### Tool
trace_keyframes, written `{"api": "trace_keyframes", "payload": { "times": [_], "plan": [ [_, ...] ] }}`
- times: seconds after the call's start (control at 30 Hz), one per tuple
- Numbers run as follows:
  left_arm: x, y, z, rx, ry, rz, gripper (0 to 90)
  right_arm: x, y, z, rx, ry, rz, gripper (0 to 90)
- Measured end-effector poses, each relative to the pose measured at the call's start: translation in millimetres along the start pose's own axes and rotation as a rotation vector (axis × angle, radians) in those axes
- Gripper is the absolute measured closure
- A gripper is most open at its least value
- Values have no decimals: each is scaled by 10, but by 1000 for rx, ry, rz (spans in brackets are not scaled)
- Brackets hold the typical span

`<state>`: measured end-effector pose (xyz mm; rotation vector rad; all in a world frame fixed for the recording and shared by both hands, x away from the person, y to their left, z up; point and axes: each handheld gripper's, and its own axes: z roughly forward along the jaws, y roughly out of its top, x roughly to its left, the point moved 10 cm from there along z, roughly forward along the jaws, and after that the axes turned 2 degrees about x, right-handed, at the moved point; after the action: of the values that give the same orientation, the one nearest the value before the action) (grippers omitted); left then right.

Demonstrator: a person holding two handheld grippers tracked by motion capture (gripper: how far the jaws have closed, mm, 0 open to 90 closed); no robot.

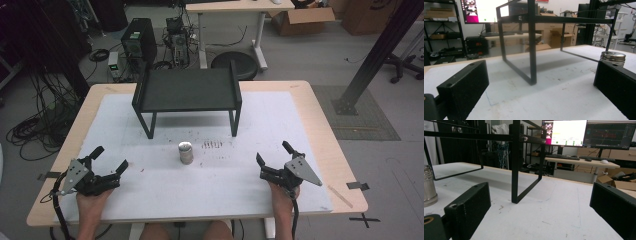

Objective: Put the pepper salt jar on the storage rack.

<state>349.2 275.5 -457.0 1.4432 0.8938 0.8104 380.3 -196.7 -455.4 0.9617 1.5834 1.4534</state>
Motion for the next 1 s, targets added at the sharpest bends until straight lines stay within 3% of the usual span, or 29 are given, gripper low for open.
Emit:
{"api": "trace_keyframes", "payload": {
  "times": [0.27, 1.0],
  "plan": [
    [-2, 4, -6, -6, -2, 0, 2, -27, 9, -15, -16, -3, 24, 24],
    [-10, 26, -32, -32, 0, 8, 2, -27, 6, -10, -11, -2, 26, 24]
  ]
}}
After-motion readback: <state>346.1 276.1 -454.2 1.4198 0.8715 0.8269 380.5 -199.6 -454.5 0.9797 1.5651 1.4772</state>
